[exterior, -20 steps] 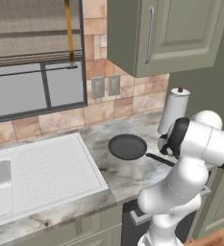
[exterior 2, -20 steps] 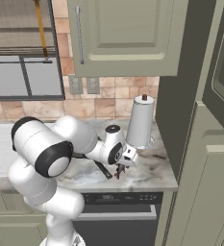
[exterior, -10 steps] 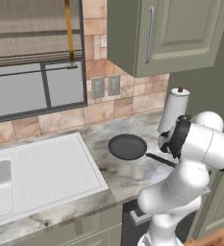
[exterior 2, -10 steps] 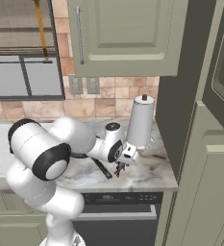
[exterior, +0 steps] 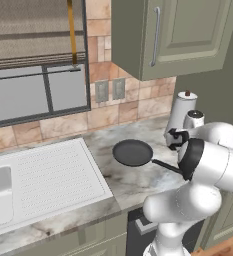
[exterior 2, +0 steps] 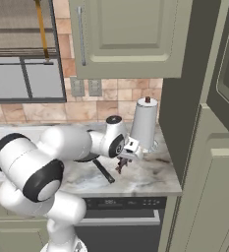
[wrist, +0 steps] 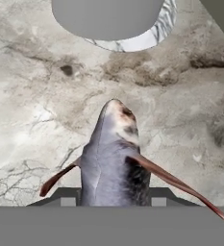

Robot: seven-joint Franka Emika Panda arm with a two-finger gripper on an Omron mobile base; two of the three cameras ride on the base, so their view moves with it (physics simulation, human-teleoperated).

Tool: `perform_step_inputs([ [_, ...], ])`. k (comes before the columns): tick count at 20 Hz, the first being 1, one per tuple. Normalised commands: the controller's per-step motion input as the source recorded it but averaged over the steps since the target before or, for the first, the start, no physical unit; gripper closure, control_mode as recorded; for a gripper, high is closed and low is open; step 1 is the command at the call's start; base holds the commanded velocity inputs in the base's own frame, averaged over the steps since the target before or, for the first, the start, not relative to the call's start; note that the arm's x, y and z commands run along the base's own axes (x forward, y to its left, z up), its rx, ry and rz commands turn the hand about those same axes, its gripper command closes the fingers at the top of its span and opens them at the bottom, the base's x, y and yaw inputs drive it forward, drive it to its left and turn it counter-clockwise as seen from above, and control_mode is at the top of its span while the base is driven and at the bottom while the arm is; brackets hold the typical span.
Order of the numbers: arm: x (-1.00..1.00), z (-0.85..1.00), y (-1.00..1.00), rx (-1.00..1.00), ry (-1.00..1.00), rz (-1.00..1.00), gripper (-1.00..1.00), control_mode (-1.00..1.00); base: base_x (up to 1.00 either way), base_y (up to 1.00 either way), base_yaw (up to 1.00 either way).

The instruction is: Retrieve the pan from the cabinet, then place the raw meat into the pan to avoid contamination.

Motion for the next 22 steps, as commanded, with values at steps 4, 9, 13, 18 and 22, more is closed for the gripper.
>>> perform_step_inputs([
  [4, 0.00, 0.52, 0.12, 0.00, 0.00, 0.00, 1.00, -1.00, 0.00, 0.00, 0.00],
  [9, 0.00, 0.40, 0.20, 0.00, 0.00, 0.00, 1.00, -1.00, 0.00, 0.00, 0.00],
  [13, 0.00, 0.15, 0.30, 0.00, 0.00, 0.00, 1.00, -1.00, 0.00, 0.00, 0.00],
  [18, 0.07, 0.00, 0.39, 0.03, -0.03, 0.00, 1.00, -1.00, 0.00, 0.00, 0.00],
  [22, 0.10, 0.00, 0.41, 0.05, -0.05, 0.00, 1.00, -1.00, 0.00, 0.00, 0.00],
])
